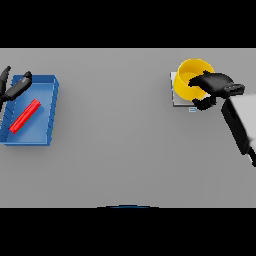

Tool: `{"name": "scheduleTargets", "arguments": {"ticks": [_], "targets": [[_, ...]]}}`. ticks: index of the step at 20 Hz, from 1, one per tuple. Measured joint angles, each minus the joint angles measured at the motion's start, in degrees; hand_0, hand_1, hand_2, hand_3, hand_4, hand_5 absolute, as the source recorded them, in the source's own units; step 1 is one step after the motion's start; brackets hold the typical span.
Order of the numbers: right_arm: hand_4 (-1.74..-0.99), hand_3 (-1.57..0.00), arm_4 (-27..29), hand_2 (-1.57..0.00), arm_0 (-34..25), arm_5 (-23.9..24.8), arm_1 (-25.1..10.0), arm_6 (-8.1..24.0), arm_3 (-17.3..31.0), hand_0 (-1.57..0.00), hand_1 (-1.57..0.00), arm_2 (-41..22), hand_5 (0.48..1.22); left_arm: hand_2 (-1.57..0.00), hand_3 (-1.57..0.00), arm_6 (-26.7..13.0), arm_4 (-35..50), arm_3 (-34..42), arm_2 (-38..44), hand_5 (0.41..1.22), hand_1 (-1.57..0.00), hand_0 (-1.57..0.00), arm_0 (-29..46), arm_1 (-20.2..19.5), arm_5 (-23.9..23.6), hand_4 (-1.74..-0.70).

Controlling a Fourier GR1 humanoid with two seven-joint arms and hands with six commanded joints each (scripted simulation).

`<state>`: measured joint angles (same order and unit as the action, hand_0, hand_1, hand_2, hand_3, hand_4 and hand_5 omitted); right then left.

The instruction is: Pick up the red beaker and tilt it to pour out 1 green nut into yellow bowl. Pick up the yellow bowl and place it on the metallic measuring scale.

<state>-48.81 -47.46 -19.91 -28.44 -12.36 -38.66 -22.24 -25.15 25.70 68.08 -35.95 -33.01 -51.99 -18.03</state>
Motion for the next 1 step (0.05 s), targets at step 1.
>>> {"name": "scheduleTargets", "arguments": {"ticks": [1], "targets": [[-1.41, -0.27, 0.1, -0.1, 0.2, -0.5, -0.5, 0.0, -0.3, -0.04, -0.06, 0.1, 0.759, 0.0, 0.0, 0.7, 0.1, 0.5, 0.2, 0.693, 0.0, 0.0, 0.5, -0.5, 0.2, -0.72]]}}
